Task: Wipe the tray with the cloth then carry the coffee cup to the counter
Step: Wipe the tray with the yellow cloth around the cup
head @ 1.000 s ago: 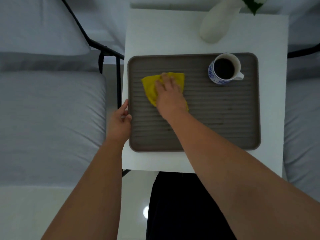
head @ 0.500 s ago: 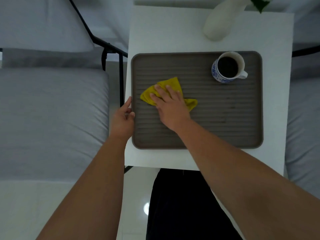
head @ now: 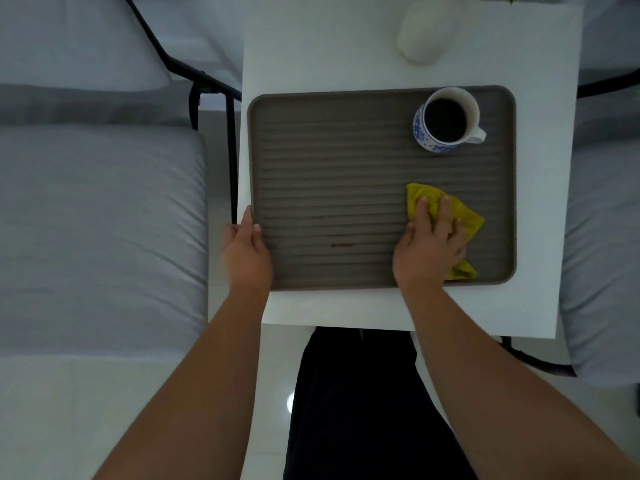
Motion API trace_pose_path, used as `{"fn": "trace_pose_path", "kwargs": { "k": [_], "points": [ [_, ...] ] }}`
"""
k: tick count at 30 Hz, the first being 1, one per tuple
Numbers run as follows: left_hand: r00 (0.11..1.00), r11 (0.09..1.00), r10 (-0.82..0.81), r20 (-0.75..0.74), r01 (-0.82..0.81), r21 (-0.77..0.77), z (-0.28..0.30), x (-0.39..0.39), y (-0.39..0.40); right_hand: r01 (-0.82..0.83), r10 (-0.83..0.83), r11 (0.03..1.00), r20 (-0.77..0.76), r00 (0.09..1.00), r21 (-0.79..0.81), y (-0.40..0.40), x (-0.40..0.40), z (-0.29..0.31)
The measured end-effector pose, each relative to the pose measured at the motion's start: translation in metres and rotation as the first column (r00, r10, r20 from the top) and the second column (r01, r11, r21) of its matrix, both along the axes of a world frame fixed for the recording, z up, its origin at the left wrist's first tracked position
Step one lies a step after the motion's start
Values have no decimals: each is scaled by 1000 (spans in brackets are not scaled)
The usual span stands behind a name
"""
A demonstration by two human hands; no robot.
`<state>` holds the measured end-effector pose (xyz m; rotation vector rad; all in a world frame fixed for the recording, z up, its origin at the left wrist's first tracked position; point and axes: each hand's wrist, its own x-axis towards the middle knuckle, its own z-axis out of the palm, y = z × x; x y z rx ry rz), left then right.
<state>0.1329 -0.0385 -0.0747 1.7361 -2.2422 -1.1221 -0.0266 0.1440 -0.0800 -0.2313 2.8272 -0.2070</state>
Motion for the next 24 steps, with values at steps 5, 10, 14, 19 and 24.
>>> {"fn": "trace_pose_path", "kwargs": {
  "k": [5,10,14,19,24],
  "points": [
    [991,987,-124,50,128,-92,-13,5,16,-420,423,901,5,906,-112,-49,57,4],
    [956,968,-159,247,201,-153,-13,4,25,-682,677,724,-79,731,-103,-69,59,-6],
    [920,953,-189,342,256,-162,-11,5,27,-665,659,745,-102,745,-46,-36,26,-6],
    [900,940,-241,363,309,-143,-10,6,25,-411,406,909,-76,911,-64,26,-6,0],
    [892,929,-301,337,355,-109,-13,9,19,-381,364,919,-152,919,-104,-4,16,-5]
  ]
}}
